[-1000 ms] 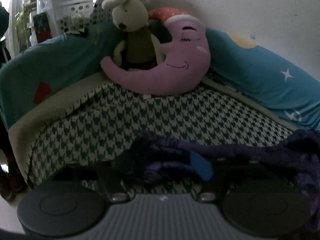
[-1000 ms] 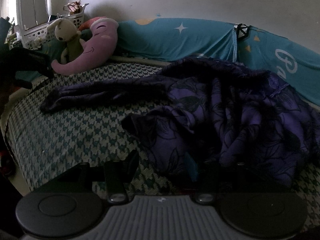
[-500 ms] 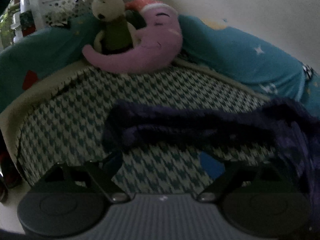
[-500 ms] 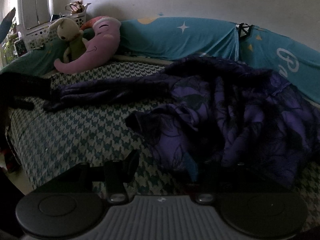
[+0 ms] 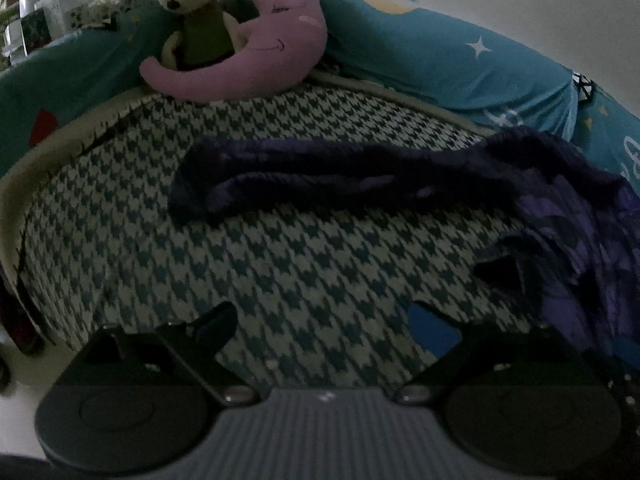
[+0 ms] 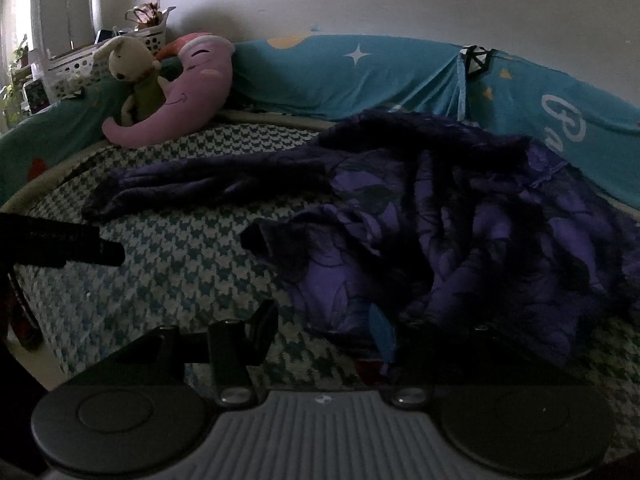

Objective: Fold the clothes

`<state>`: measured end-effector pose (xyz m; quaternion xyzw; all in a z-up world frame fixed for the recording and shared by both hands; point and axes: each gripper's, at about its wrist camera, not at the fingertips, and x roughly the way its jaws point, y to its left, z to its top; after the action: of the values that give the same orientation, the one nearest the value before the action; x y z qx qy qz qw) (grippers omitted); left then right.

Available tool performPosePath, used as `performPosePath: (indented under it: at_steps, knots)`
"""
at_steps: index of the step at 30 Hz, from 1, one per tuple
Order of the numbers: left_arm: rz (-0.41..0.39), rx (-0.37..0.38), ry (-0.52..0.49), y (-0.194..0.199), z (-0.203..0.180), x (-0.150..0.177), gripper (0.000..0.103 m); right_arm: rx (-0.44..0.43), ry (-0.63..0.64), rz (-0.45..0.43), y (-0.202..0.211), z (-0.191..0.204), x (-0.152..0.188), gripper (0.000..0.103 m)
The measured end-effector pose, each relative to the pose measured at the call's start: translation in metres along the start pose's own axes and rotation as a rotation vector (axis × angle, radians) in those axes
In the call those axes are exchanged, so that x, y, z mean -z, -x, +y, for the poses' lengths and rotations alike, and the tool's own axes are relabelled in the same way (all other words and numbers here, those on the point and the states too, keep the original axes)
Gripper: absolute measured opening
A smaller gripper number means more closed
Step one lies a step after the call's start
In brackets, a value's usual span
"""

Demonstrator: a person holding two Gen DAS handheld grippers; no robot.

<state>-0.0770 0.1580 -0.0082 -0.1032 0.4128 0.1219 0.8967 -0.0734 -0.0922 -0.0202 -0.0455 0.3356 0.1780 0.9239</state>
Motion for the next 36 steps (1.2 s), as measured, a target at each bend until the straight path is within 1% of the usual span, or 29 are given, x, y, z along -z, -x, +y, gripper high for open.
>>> performPosePath:
  at_steps: [6,9,19,25,28,31,33,36]
  knots:
    - [0.034,0.034,0.033,0.003,-0.013,0.014,0.098,0.003,-0.015,-0.023,0.007,-0.005,-0.003,0.051]
    - [0.050,0.055,0.033,0.007,-0.021,0.021,0.099,0.002,-0.035,-0.036,0.012,-0.010,-0.005,0.051]
    - [0.034,0.092,-0.087,0.026,-0.054,0.040,0.103,0.006,-0.080,-0.049,0.028,-0.024,-0.005,0.051]
    - [0.082,0.117,-0.079,0.016,-0.068,0.052,0.103,0.027,-0.105,-0.022,0.025,-0.029,-0.003,0.051]
    - [0.109,0.118,-0.077,0.008,-0.073,0.057,0.103,0.024,-0.099,-0.016,0.027,-0.030,-0.005,0.051]
    - [0.145,0.118,-0.074,0.000,-0.076,0.062,0.103,0.000,-0.113,-0.008,0.028,-0.036,-0.010,0.051]
    - [0.147,0.117,-0.079,-0.002,-0.078,0.061,0.103,-0.011,-0.111,-0.001,0.027,-0.038,-0.014,0.051]
    - [0.157,0.135,-0.072,-0.003,-0.077,0.053,0.103,-0.012,-0.090,0.002,0.023,-0.038,-0.022,0.051]
